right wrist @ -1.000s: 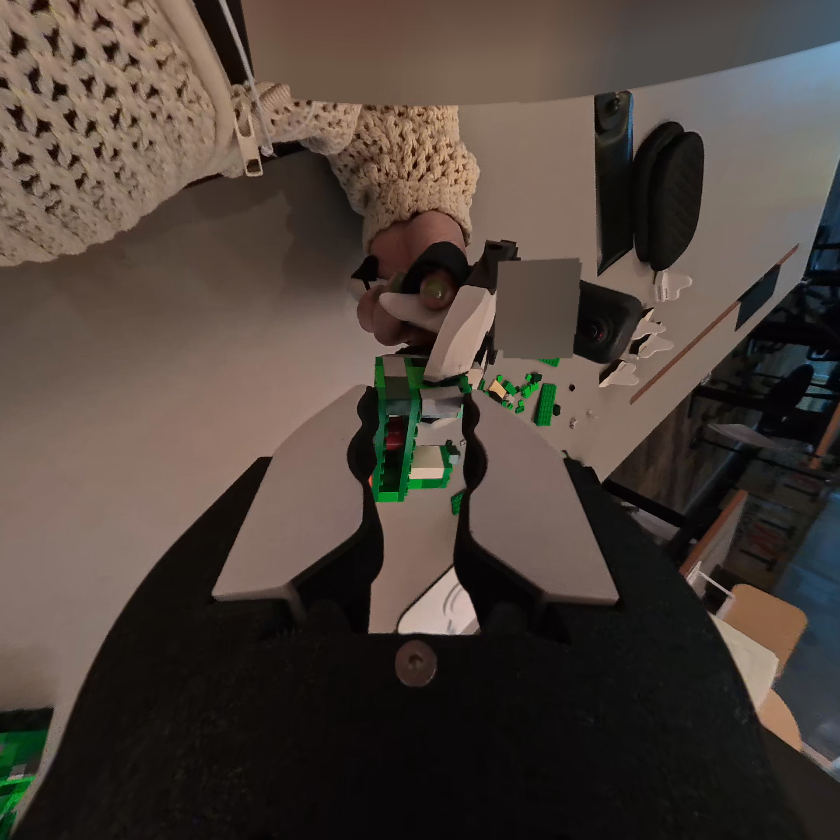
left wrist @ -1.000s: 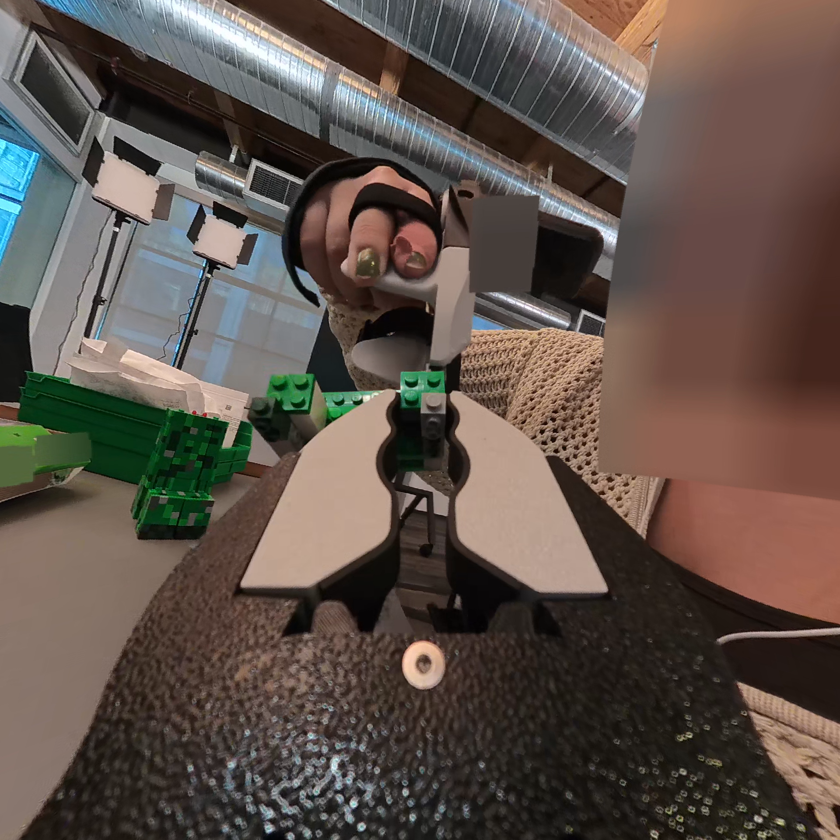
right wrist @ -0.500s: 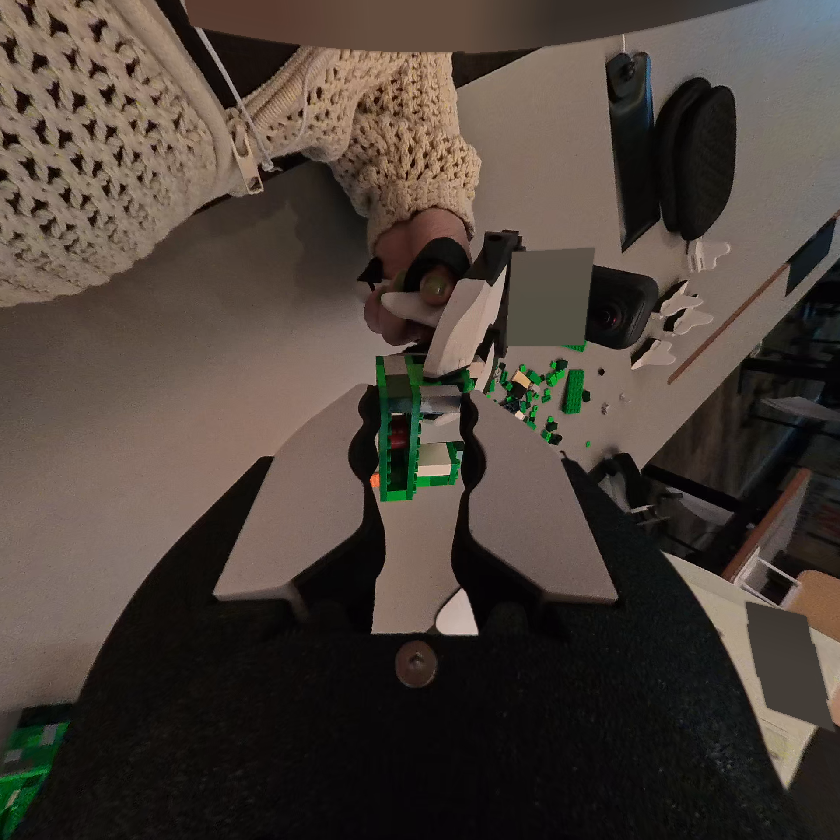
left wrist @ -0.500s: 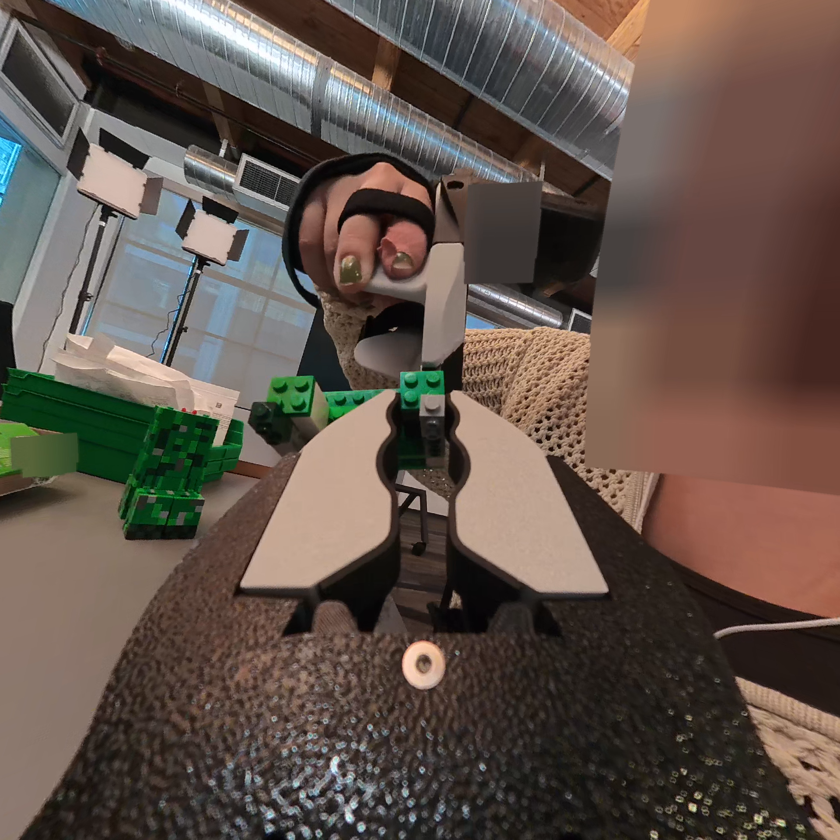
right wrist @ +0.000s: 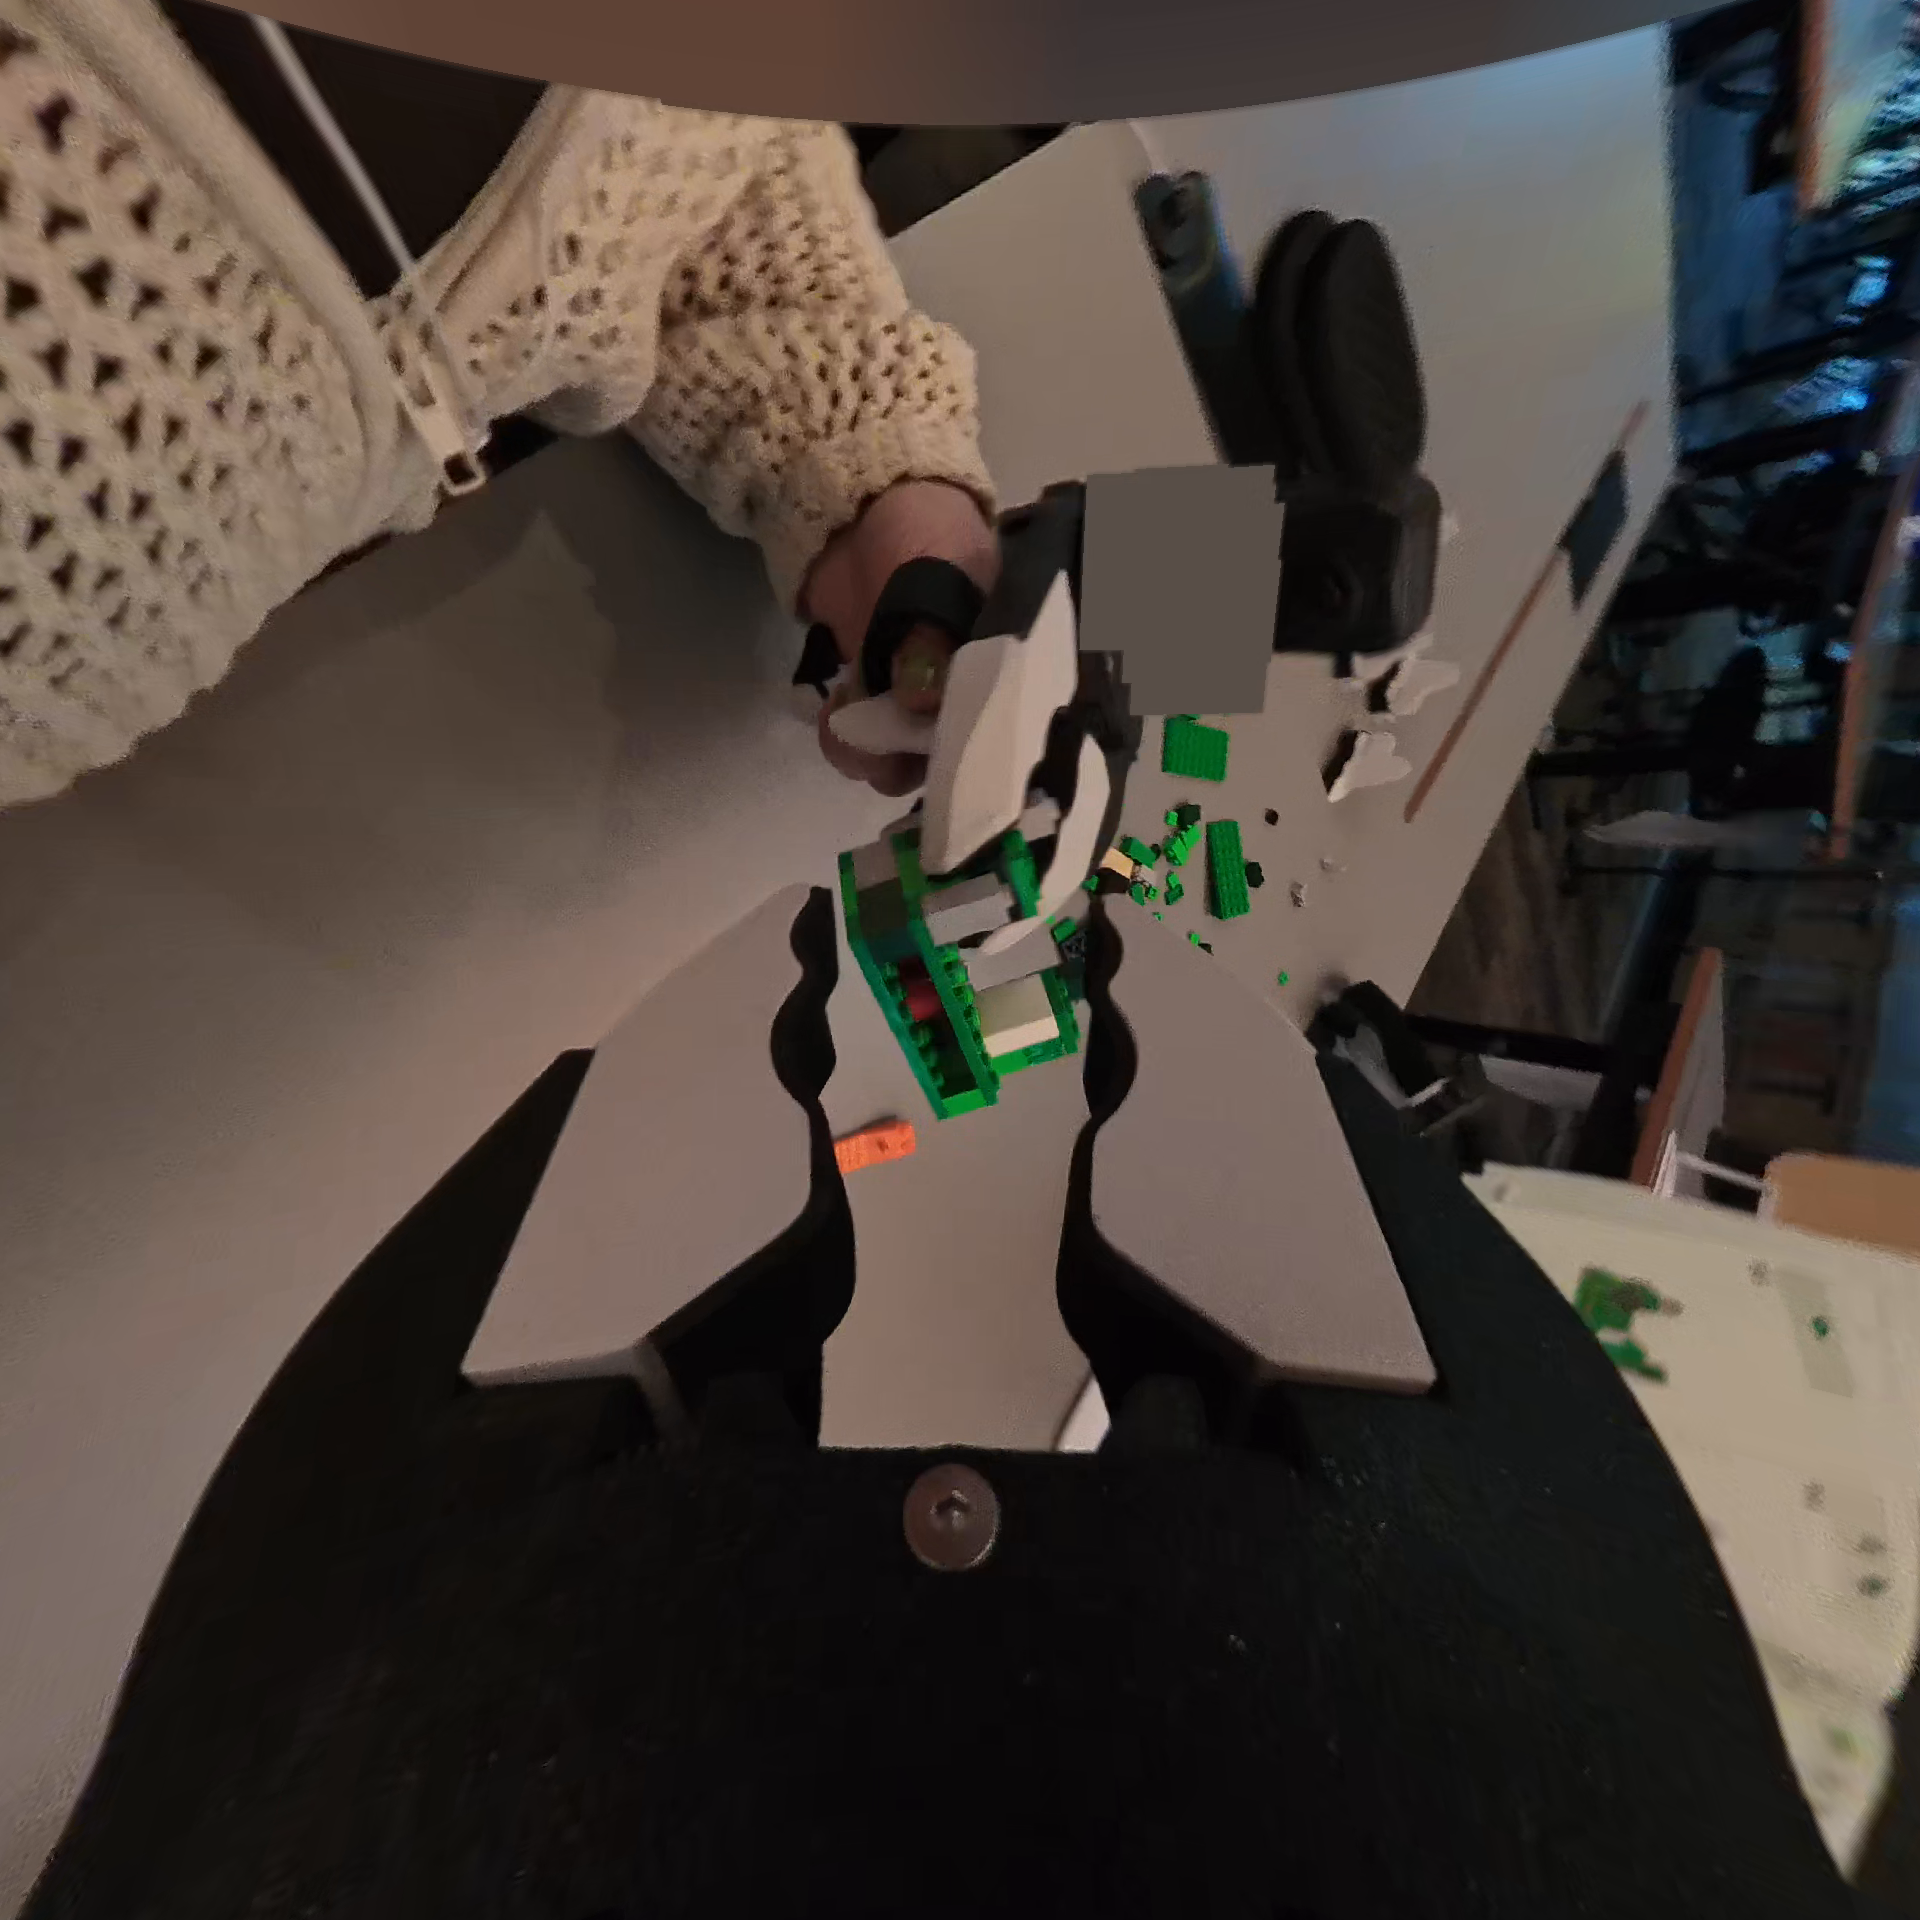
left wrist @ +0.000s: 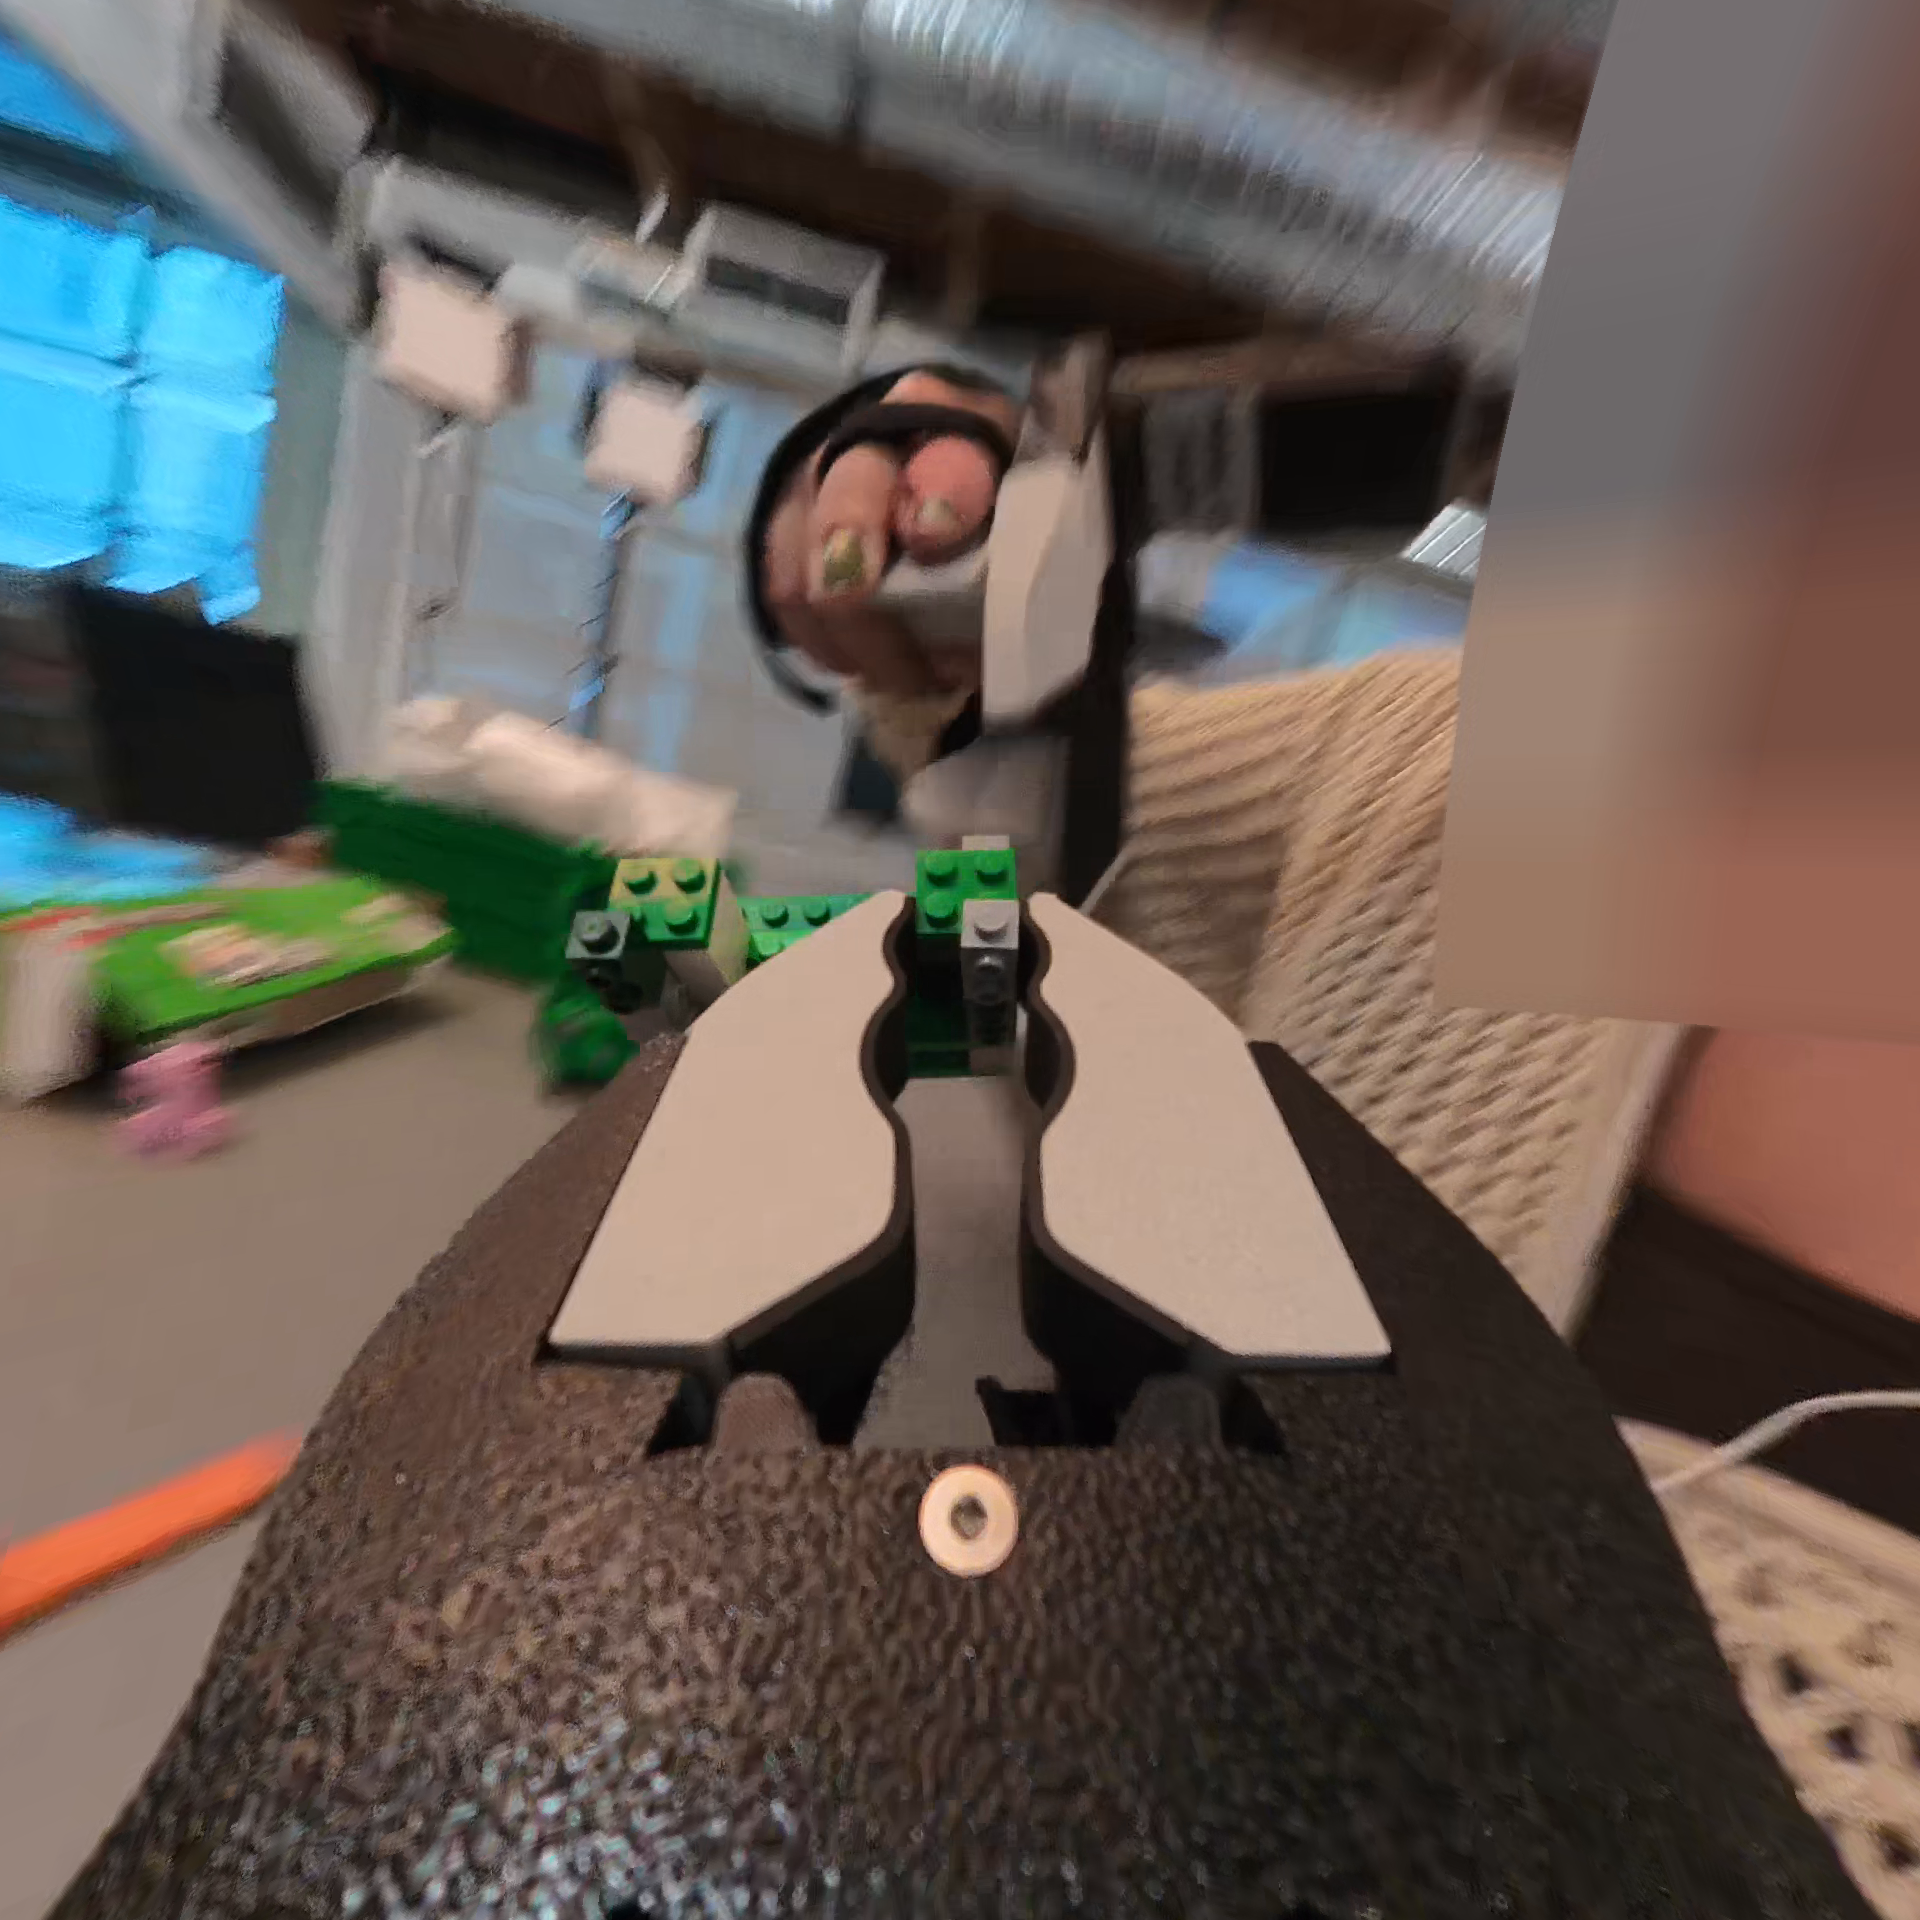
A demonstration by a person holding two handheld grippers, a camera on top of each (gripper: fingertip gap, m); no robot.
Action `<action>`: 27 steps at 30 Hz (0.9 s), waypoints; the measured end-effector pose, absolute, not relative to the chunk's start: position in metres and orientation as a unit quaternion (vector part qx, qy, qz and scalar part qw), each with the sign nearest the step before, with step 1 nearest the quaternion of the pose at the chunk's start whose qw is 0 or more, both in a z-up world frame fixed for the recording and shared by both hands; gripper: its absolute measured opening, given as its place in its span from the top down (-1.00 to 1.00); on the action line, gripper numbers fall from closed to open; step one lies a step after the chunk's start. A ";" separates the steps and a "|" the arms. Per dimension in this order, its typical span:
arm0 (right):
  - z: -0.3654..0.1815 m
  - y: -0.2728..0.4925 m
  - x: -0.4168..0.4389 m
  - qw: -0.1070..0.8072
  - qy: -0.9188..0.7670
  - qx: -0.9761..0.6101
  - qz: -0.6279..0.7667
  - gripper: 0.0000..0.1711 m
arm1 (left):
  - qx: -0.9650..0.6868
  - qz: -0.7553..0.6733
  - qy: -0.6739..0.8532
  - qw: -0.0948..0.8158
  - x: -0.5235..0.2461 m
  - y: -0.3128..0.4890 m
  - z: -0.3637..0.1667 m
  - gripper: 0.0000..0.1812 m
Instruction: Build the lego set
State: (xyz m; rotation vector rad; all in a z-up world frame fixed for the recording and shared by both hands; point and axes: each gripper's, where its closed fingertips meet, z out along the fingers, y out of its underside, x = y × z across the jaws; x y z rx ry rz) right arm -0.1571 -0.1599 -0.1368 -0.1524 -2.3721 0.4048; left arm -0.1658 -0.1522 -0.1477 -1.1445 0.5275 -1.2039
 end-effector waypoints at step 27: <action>-0.223 0.015 -0.188 0.614 -0.501 -0.420 0.442 0.76 | -0.798 -0.141 0.384 0.443 -0.168 -0.113 -0.312 0.81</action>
